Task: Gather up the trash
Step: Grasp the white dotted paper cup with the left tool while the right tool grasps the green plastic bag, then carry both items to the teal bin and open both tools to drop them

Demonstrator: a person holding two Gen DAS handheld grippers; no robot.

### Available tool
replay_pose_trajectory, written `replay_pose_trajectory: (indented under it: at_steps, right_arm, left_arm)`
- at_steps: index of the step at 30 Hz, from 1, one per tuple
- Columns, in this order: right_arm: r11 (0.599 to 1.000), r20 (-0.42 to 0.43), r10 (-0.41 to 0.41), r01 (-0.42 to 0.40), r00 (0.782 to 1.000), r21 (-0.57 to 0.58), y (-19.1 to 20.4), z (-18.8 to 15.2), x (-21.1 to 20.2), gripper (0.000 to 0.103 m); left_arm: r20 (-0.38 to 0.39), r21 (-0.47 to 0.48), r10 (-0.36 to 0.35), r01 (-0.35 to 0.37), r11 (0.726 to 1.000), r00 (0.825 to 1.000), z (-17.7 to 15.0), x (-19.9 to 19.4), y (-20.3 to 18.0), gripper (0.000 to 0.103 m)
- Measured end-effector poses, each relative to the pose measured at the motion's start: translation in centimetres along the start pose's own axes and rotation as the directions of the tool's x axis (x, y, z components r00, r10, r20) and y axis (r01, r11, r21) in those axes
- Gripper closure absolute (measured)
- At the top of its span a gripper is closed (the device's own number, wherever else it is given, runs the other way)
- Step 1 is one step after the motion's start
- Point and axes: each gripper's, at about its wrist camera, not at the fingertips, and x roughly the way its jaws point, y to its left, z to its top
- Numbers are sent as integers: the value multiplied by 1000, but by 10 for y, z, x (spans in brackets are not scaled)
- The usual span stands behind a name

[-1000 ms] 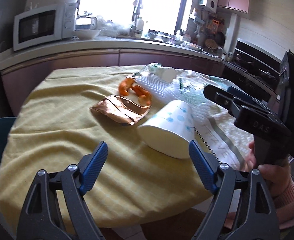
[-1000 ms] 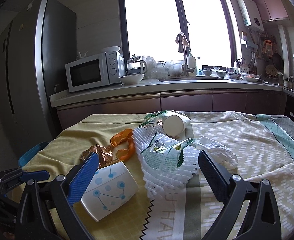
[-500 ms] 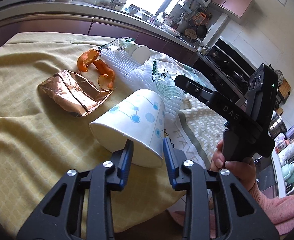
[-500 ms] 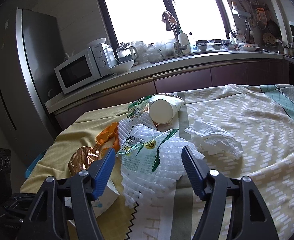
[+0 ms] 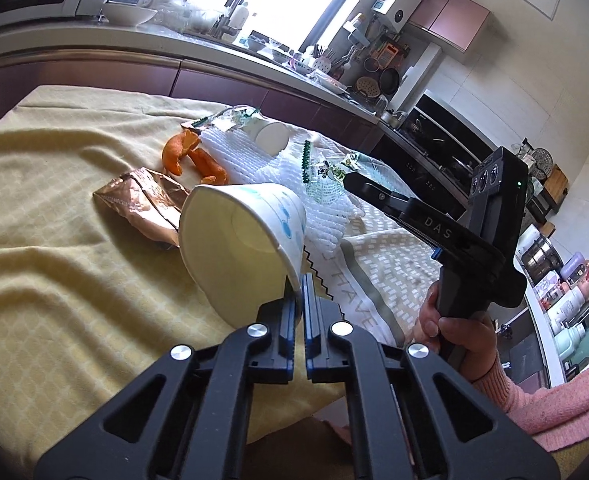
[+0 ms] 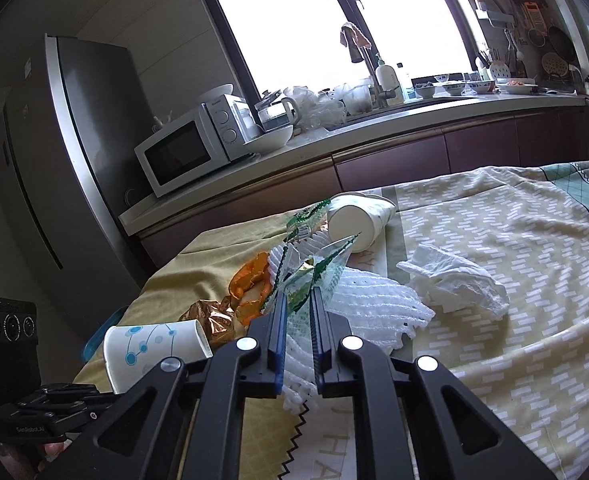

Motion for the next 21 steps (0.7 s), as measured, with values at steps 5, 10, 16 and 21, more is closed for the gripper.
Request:
replay_pose_trajectory:
  at_steps: [5,10,16,21]
  right_arm:
    - [997,24,65,-64,998,-50,24,10,-13,93]
    - [973,-32,194,-197,980,-118,69,14,4,93]
    - [914,-161,341,-367,926,-174,134,16,55,93]
    - [860,-290,421,-480,859,-173,186,15,106,93]
  left_arm:
    - [60,-1,55,-56,998,997,2,-38,12,99]
    - [126,-39,199,-196,980,972,6,-84,40,99]
    - [177,-155,401,-377,913,899,8,-150,93,99]
    - [149,-259,542,-496,829,827,4,-194,153,99]
